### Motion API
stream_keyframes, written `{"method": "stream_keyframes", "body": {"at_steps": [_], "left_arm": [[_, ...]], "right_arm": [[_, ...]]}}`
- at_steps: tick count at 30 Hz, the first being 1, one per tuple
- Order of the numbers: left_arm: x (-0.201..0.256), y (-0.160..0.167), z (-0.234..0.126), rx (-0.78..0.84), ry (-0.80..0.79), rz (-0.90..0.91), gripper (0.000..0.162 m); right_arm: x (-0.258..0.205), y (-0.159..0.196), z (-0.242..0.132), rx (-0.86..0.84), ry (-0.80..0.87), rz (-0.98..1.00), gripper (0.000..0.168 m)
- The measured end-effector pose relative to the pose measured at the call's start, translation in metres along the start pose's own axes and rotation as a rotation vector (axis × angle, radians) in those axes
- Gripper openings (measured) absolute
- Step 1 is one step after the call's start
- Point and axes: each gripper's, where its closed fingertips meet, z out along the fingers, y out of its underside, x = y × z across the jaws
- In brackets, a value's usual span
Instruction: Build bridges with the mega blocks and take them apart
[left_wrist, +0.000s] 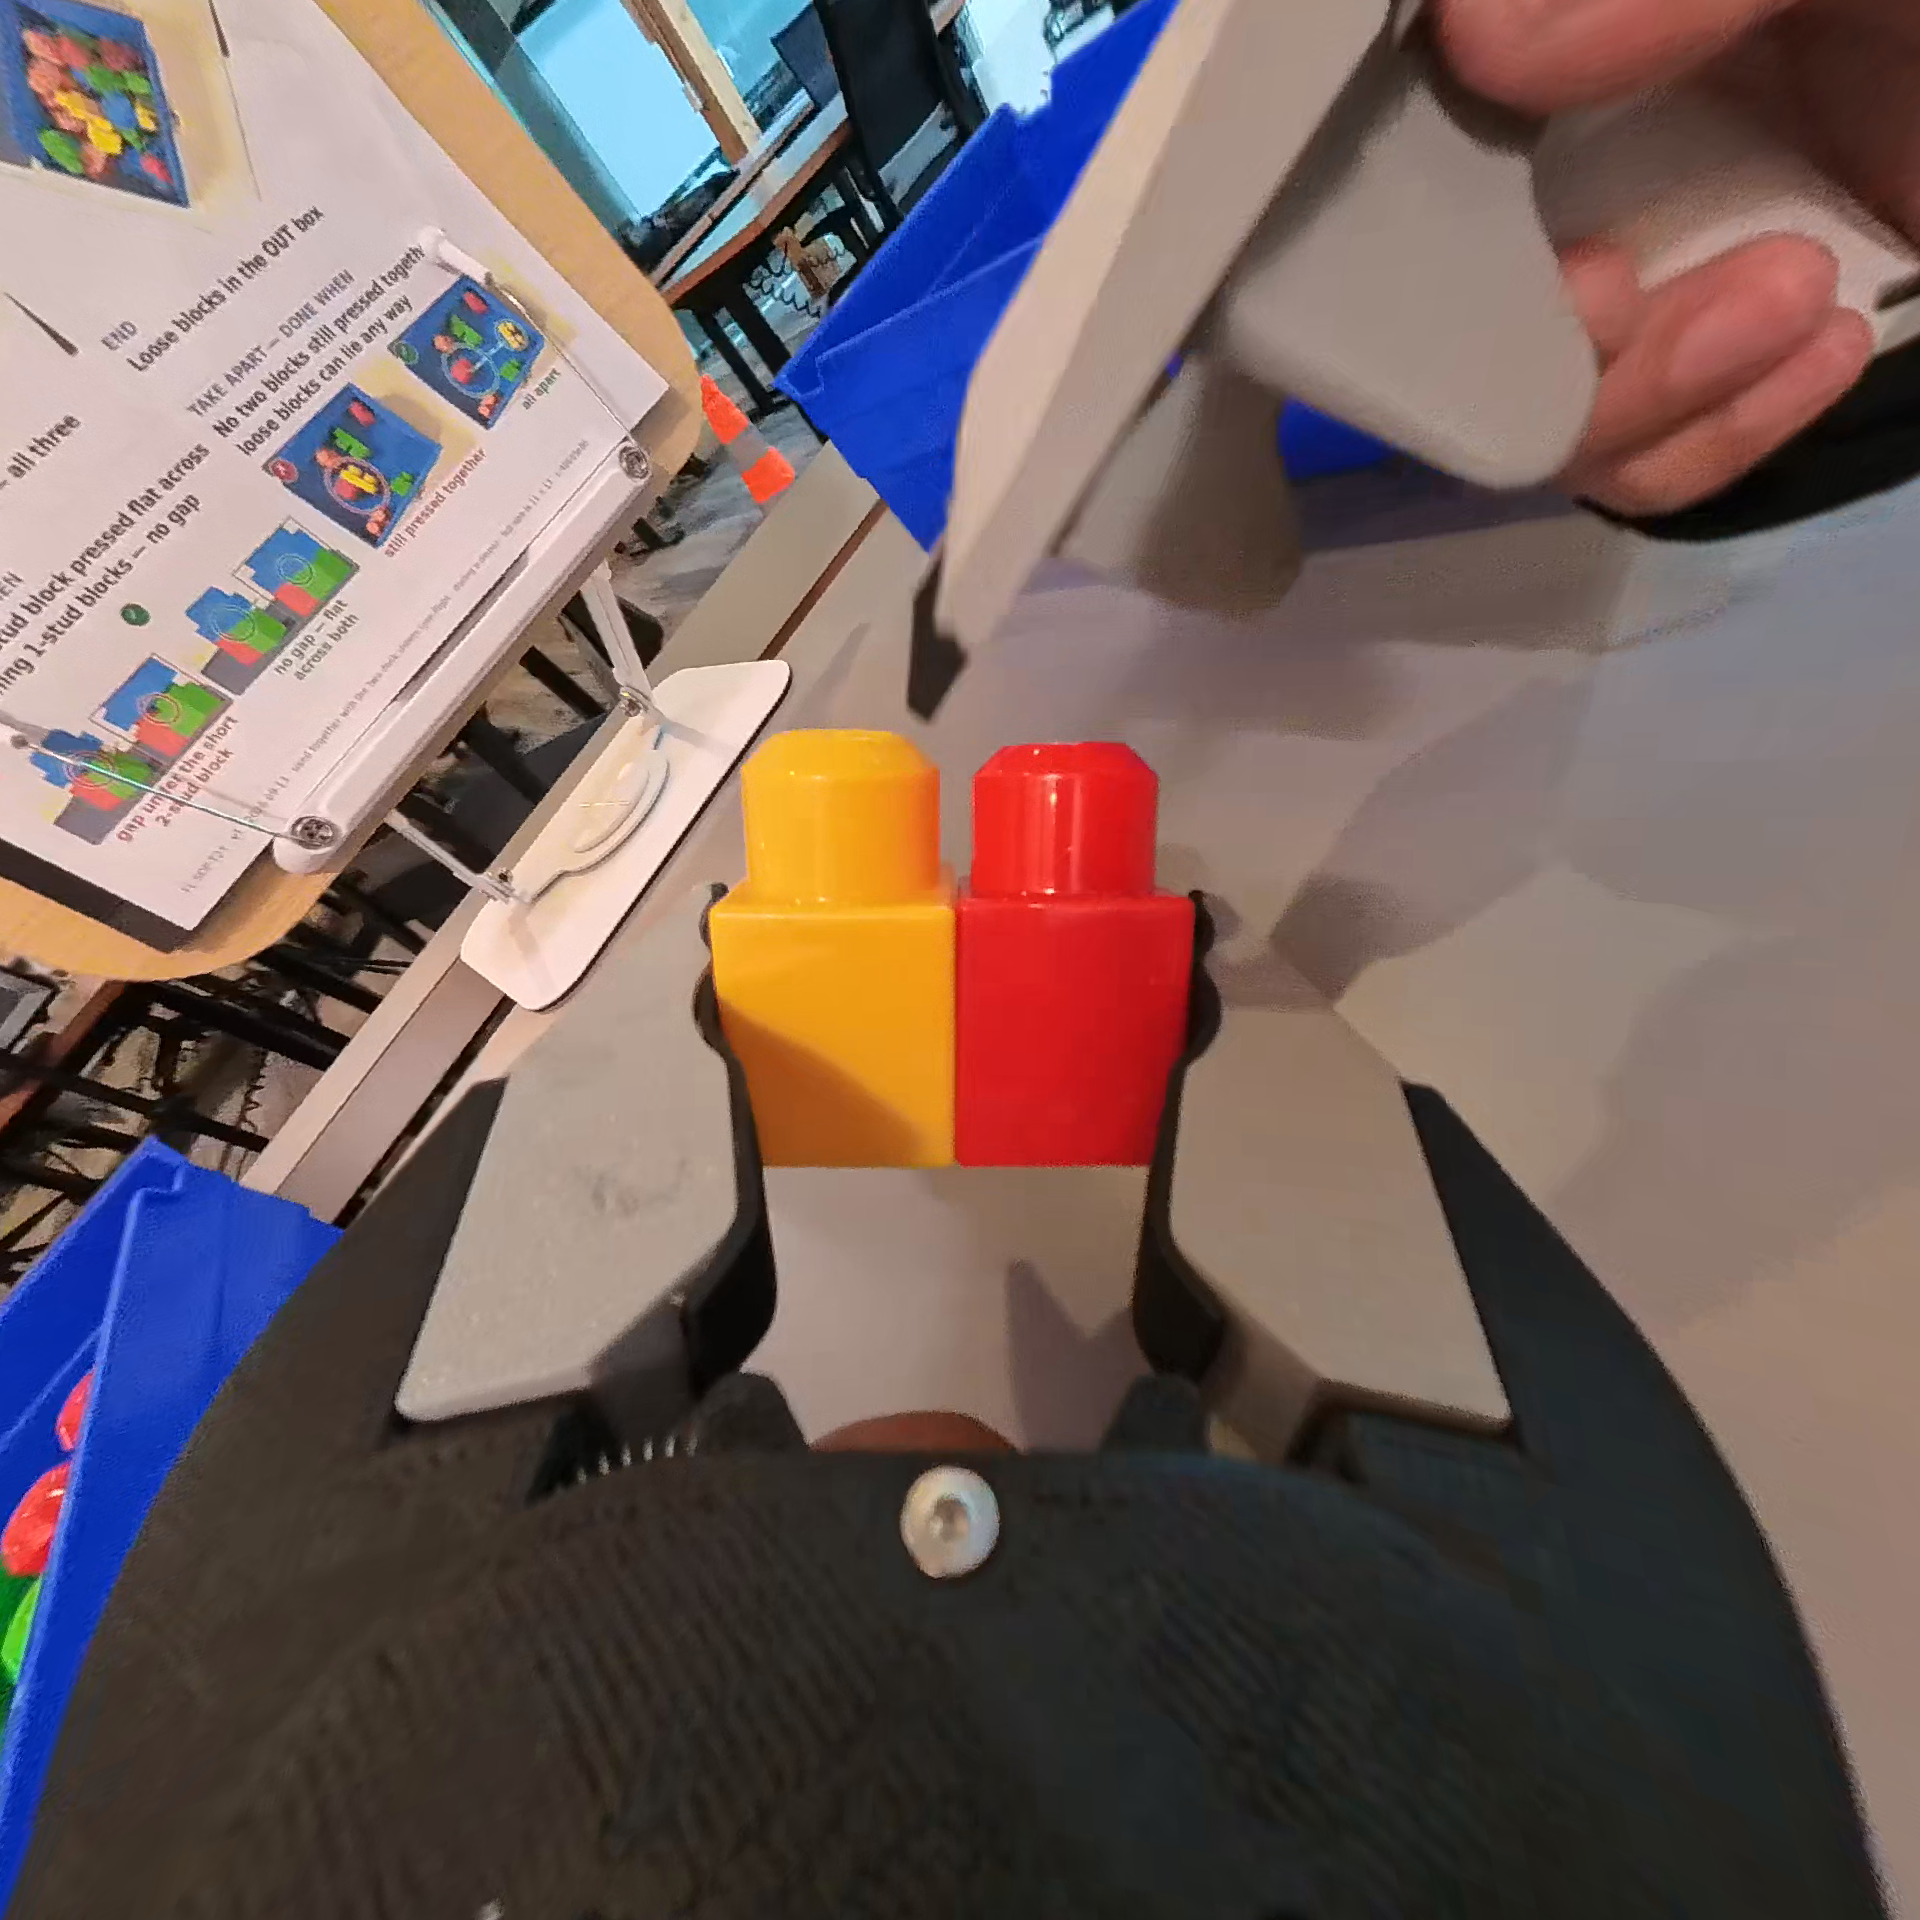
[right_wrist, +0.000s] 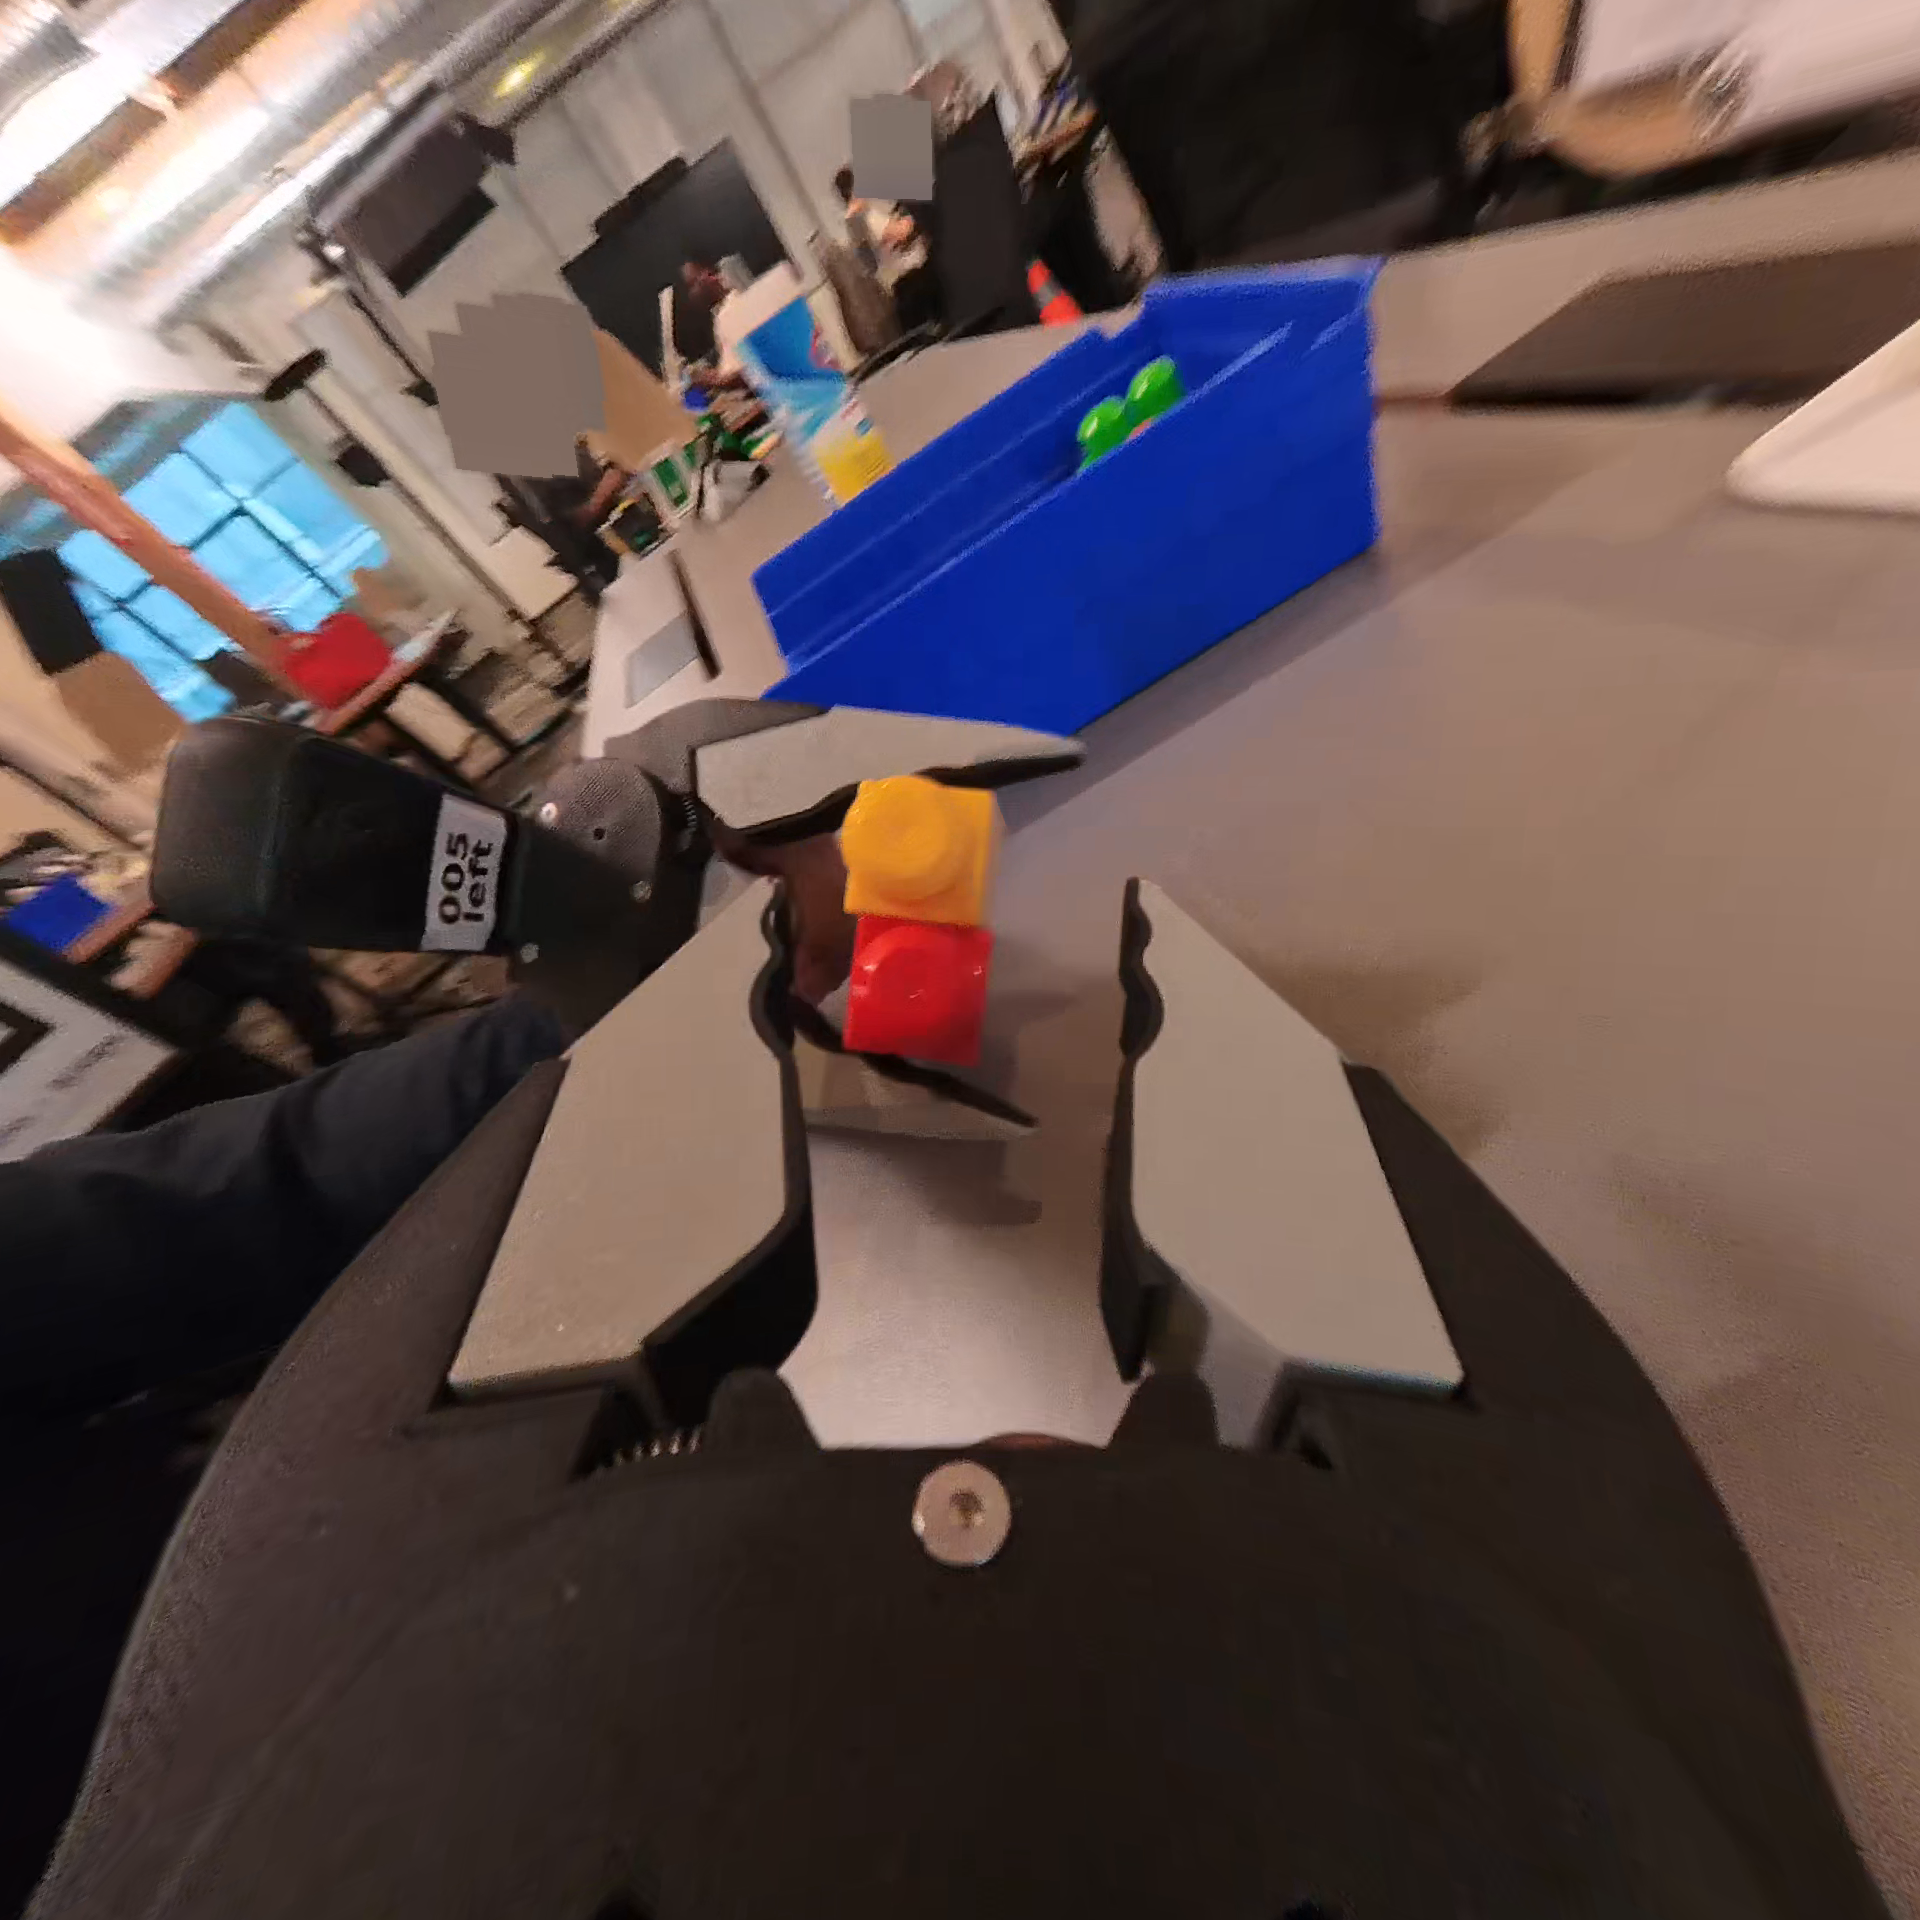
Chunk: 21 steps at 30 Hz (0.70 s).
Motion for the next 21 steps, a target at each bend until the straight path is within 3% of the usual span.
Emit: {"method": "stream_keyframes", "body": {"at_steps": [3, 9, 21], "left_arm": [[0.003, 0.005, 0.003, -0.029, 0.009, 0.017, 0.084], [0.011, 0.003, 0.005, -0.021, 0.042, 0.005, 0.084], [0.014, 0.003, 0.006, -0.032, 0.042, 0.022, 0.084]], "right_arm": [[-0.008, 0.019, 0.017, -0.070, -0.069, 0.055, 0.062], [-0.004, 0.042, 0.040, -0.122, -0.033, 0.087, 0.056], [0.000, 0.039, 0.051, -0.024, -0.013, 0.094, 0.046]]}}
